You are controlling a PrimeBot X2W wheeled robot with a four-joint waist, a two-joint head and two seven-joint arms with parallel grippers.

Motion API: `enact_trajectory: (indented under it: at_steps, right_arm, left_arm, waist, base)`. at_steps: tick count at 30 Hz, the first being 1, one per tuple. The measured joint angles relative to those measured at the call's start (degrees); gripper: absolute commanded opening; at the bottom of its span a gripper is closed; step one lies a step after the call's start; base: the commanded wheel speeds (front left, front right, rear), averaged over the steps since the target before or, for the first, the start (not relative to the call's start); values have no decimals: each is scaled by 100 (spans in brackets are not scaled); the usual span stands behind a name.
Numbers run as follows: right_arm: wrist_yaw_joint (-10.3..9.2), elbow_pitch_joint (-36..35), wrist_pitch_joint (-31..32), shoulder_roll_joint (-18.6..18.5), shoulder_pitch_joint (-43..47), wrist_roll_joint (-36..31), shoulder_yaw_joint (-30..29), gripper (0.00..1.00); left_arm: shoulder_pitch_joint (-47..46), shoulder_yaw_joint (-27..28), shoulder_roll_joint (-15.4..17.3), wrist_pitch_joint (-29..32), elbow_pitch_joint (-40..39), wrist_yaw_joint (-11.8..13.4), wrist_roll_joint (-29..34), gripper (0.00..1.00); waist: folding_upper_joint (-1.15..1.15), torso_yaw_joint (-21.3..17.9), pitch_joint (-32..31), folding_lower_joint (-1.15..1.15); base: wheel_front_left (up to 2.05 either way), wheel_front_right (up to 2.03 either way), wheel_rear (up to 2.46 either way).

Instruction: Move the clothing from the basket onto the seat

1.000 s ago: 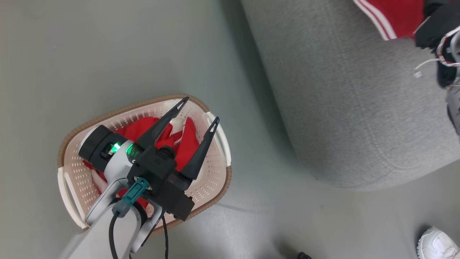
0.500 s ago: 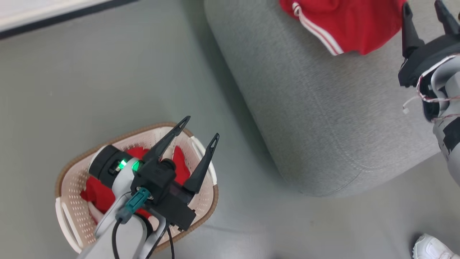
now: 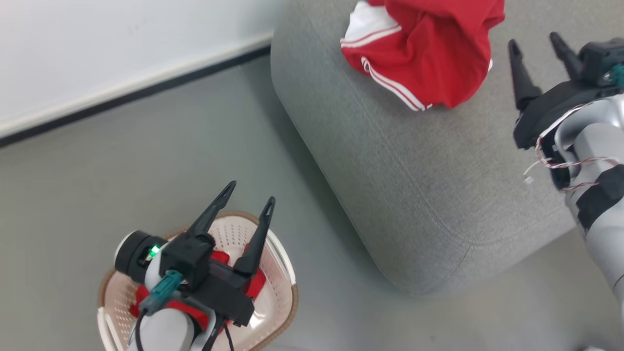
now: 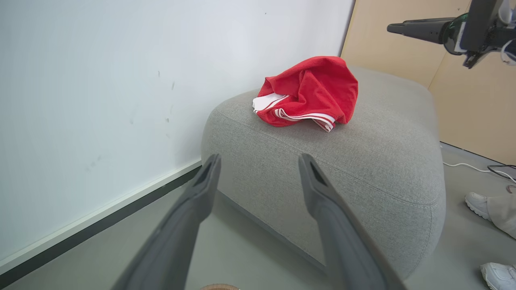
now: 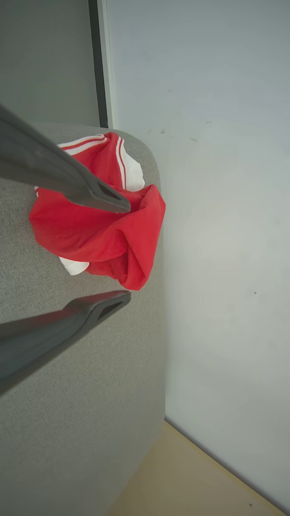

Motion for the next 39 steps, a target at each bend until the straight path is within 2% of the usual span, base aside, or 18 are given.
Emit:
enact_trajectory:
  at_steps: [10, 24, 39]
  right_arm:
    - [89, -392, -22, 294, 625, -35, 97, 100]
    - [78, -1324, -23, 531, 1977, 20, -12, 100]
    - [-523, -2902, -23, 606, 3532, -89, -194, 100]
  left_arm:
    - [536, 457, -41, -296, 334, 252, -291, 100]
    - [1434, 1230, 67, -467, 369, 589, -759, 100]
    - [2412, 1823, 111, -522, 35, 768, -871, 100]
  waist:
    - [0, 284, -761, -1]
    - [0, 1074, -1560, 1]
    - [1, 1751, -2003, 1]
  base:
    - [0, 0, 0]
    - [0, 0, 0]
    - [0, 0, 0]
